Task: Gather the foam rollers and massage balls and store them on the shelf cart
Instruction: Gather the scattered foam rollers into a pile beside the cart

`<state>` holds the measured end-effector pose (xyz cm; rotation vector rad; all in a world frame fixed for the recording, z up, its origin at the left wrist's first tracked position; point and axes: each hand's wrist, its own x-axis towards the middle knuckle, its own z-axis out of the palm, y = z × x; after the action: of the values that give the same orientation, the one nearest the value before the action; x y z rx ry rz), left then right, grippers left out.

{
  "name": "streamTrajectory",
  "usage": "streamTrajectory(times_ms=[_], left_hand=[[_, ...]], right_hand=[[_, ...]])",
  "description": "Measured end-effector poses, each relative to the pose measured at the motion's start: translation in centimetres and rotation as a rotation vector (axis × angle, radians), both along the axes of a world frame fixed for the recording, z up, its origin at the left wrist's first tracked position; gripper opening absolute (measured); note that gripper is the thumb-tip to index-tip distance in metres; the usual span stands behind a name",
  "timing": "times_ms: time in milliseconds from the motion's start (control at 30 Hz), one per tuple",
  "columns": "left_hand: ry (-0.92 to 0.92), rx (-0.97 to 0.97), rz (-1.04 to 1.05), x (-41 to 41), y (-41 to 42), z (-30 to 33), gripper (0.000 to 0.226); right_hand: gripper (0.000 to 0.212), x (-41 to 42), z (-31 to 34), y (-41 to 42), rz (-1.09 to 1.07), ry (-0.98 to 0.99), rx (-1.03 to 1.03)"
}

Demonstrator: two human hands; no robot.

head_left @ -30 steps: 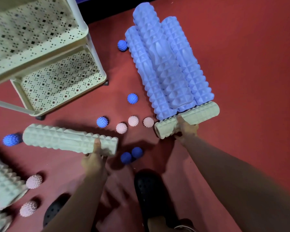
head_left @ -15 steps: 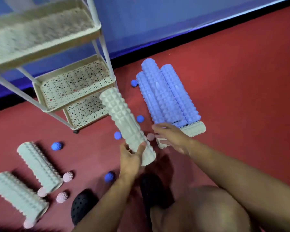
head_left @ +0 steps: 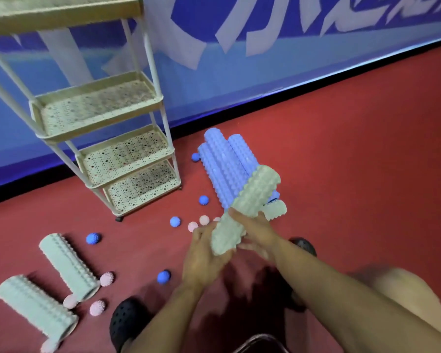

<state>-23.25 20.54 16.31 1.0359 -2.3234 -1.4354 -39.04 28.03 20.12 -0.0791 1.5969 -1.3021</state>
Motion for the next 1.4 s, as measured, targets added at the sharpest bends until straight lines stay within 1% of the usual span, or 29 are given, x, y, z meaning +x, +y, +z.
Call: streamTrajectory(times_ms=[33,100,133,200,267,300,367,433,467,500,533,600,633,667,767,800,833,867,900,967,1000,1067,1100,1167,1200,1267,1300,1367,1400], left_hand=[[-0.033,-0.050,-0.055,-0.4,0.1,-0.9,0.066],[-0.104,-0.071,-0.130,-1.8,0.4,-2.6,0.071],[-0.152,-0.063,-0.155,-2.8,0.3,-3.5,0.072],[-0.193,-0.045,-0.193,-4.8,0.3,-5.1,0.071],[-0.222,-0.009,-0.191,-6.7,-0.1,-7.0,0.071],[-0.243,-0.002,-0.190,-7.6,-0.3,-8.1,0.071],[-0.304,0.007,-0.169,-9.4,-0.7,-10.6,0.074],[-0.342,0.042,-0.063,-10.9,-1.2,-13.5,0.077],[-0.346,0.091,0.015,-11.6,-1.4,-14.7,0.080],[-0.349,0.184,0.107,-12.1,-1.7,-16.4,0.086],[-0.352,0.318,0.188,-12.4,-1.9,-18.0,0.092],[-0.358,0.539,0.291,-12.8,-1.9,-20.9,0.101],[-0.367,0.602,0.324,-12.9,-1.6,-22.4,0.104],[-0.366,0.652,0.345,-12.9,-1.1,-23.5,0.096],[-0.298,0.763,0.463,-13.9,0.2,-23.9,0.040],[-0.268,0.796,0.502,-14.3,0.4,-24.1,0.030],[-0.257,0.813,0.531,-14.6,0.4,-24.4,0.027],[-0.246,0.828,0.547,-14.8,0.4,-24.9,0.027],[-0.238,0.843,0.553,-15.1,0.3,-25.2,0.027],[-0.238,0.839,0.561,-15.7,0.2,-25.8,0.031],[-0.256,0.831,0.561,-15.9,0.2,-26.2,0.037],[-0.290,0.820,0.556,-16.0,0.6,-28.2,0.044],[-0.297,0.818,0.554,-15.9,1.0,-29.4,0.044],[-0.327,0.817,0.555,-16.2,1.6,-29.9,0.044],[-0.330,0.815,0.554,-16.4,1.8,-29.7,0.040],[-0.331,0.806,0.562,-16.8,1.9,-29.0,0.024],[-0.327,0.801,0.574,-16.9,1.9,-28.7,0.016],[-0.323,0.799,0.595,-17.2,1.9,-28.4,0.011],[-0.322,0.802,0.605,-17.3,1.9,-28.2,0.009]], right_hand=[[0.066,-0.2,-0.9,0.8,-0.031,-0.045,0.014],[0.051,-1.4,-2.8,1.8,-0.099,-0.122,0.033],[0.045,-2.1,-3.8,2.1,-0.137,-0.154,0.041],[0.034,-3.7,-5.9,2.7,-0.210,-0.175,0.045],[0.029,-5.7,-8.6,2.8,-0.285,-0.188,0.073],[0.032,-6.7,-10.1,2.7,-0.310,-0.210,0.095],[0.048,-8.4,-13.4,2.2,-0.349,-0.257,0.153],[0.064,-9.7,-17.0,1.7,-0.390,-0.302,0.209],[0.066,-10.3,-18.5,1.4,-0.416,-0.315,0.239],[0.067,-11.0,-20.2,1.2,-0.443,-0.327,0.271],[0.069,-11.5,-21.6,1.1,-0.464,-0.340,0.302],[0.077,-12.4,-24.4,1.3,-0.485,-0.366,0.363],[0.082,-12.8,-25.6,1.6,-0.491,-0.366,0.389],[0.087,-13.2,-26.7,1.8,-0.502,-0.371,0.412],[0.107,-13.8,-29.8,2.5,-0.557,-0.388,0.456],[0.116,-14.0,-31.0,2.6,-0.580,-0.387,0.456],[0.122,-14.1,-31.9,2.5,-0.595,-0.383,0.455],[0.124,-14.2,-32.0,2.1,-0.600,-0.377,0.460],[0.119,-14.4,-32.2,1.6,-0.600,-0.376,0.456],[0.099,-14.9,-31.9,0.6,-0.593,-0.364,0.461],[0.096,-15.2,-32.1,0.3,-0.600,-0.363,0.479],[0.098,-15.8,-33.1,0.3,-0.609,-0.353,0.514],[0.102,-16.1,-33.8,0.6,-0.611,-0.353,0.514],[0.126,-16.3,-35.6,1.3,-0.578,-0.354,0.523],[0.133,-16.4,-36.2,1.6,-0.565,-0.373,0.519],[0.123,-16.6,-36.2,1.8,-0.563,-0.383,0.475],[0.113,-16.6,-35.6,1.4,-0.565,-0.375,0.468],[0.098,-16.3,-35.4,1.1,-0.612,-0.343,0.468],[0.094,-16.1,-35.6,1.1,-0.634,-0.315,0.471]])
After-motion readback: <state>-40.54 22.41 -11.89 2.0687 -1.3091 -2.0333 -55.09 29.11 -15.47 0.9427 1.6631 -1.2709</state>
